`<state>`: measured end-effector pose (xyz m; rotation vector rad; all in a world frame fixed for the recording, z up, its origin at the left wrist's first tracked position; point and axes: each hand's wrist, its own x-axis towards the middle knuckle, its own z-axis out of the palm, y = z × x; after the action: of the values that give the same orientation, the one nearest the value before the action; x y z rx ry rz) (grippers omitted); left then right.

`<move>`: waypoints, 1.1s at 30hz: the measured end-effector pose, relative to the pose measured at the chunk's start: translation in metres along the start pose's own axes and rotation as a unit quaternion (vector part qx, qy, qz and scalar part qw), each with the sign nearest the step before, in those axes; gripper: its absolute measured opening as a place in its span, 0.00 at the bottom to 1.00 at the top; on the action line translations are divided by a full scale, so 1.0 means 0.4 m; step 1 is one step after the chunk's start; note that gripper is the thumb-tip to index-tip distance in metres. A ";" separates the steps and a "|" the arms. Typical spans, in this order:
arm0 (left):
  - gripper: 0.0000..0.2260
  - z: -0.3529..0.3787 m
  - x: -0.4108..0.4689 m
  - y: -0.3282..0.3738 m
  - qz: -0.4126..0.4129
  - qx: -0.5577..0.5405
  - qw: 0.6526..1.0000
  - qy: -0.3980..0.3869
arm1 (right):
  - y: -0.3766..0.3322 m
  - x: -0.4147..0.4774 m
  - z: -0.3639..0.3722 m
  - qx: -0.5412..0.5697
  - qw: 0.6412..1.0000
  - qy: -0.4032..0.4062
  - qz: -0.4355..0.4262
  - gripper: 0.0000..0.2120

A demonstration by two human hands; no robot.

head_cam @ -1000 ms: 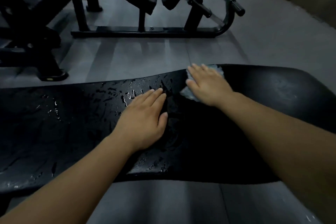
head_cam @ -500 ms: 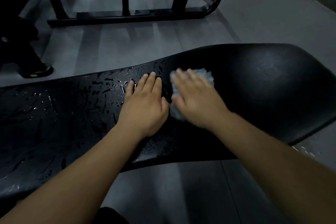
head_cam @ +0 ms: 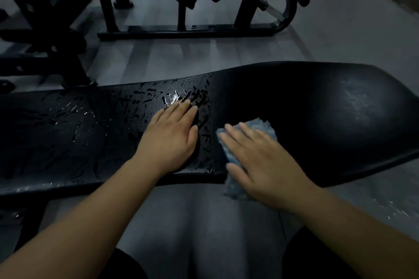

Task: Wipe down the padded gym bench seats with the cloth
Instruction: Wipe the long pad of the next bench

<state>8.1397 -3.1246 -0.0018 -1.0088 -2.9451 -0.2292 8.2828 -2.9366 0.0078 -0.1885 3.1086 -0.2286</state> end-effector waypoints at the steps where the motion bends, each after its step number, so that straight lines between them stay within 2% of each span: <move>1: 0.29 0.001 -0.009 0.000 -0.008 -0.002 1.000 -0.001 | 0.031 -0.006 -0.003 0.001 1.000 0.002 -0.002 0.32; 4: 0.29 0.002 -0.023 0.007 -0.030 -0.003 0.999 0.009 | 0.097 0.083 -0.008 -0.006 0.997 0.031 0.074 0.31; 6: 0.30 0.005 -0.037 0.006 -0.044 0.004 0.999 0.017 | 0.076 0.163 -0.001 -0.025 0.993 0.028 0.111 0.32; 8: 0.31 0.008 -0.049 0.000 -0.058 0.008 0.998 0.028 | 0.037 0.180 0.003 -0.024 0.996 0.026 0.079 0.35; 12: 0.30 0.007 -0.055 0.001 -0.075 0.008 0.996 0.038 | 0.017 0.055 0.001 -0.007 0.995 -0.015 -0.101 0.34; 14: 0.30 0.007 -0.056 0.002 -0.076 0.005 0.996 0.039 | 0.067 0.068 -0.013 0.002 0.997 -0.025 -0.079 0.32; 16: 0.29 0.004 -0.054 0.001 -0.077 0.000 0.996 0.046 | 0.112 0.147 -0.024 -0.004 1.000 0.007 0.026 0.27; 18: 0.28 -0.002 -0.050 0.001 -0.076 -0.001 0.996 0.056 | 0.079 0.213 -0.023 -0.013 0.996 0.040 0.081 0.26; 19: 0.28 -0.004 -0.051 0.003 -0.074 -0.001 0.996 0.058 | 0.035 0.215 -0.010 -0.014 0.996 0.053 0.068 0.27; 22: 0.28 -0.005 -0.052 0.002 -0.069 -0.008 0.996 0.059 | -0.086 0.108 0.030 0.009 0.996 0.055 -0.071 0.27; 24: 0.28 -0.002 -0.051 0.003 -0.068 -0.009 0.996 0.059 | -0.051 0.073 0.022 0.020 0.993 0.032 -0.113 0.28; 25: 0.28 -0.002 -0.051 0.004 -0.068 -0.006 0.996 0.056 | -0.012 0.090 0.014 0.026 0.994 0.031 -0.097 0.29; 27: 0.28 -0.002 -0.046 0.007 -0.071 -0.005 0.997 0.042 | 0.057 0.172 -0.010 0.016 0.999 0.039 -0.007 0.29; 29: 0.28 -0.001 -0.039 0.004 -0.071 -0.015 0.997 0.022 | 0.058 0.261 -0.013 -0.010 0.998 0.029 0.058 0.29; 31: 0.29 0.000 -0.037 -0.001 -0.067 -0.019 0.997 0.012 | 0.004 0.283 0.000 -0.015 0.998 0.020 0.049 0.30; 33: 0.29 0.001 -0.034 -0.007 -0.067 -0.017 0.997 0.020 | -0.037 0.227 0.008 -0.007 1.000 0.018 -0.018 0.32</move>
<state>8.1488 -3.1349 -0.0036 -0.8008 -2.9849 -0.3002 8.1945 -2.9629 0.0058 -0.2448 3.1460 -0.2138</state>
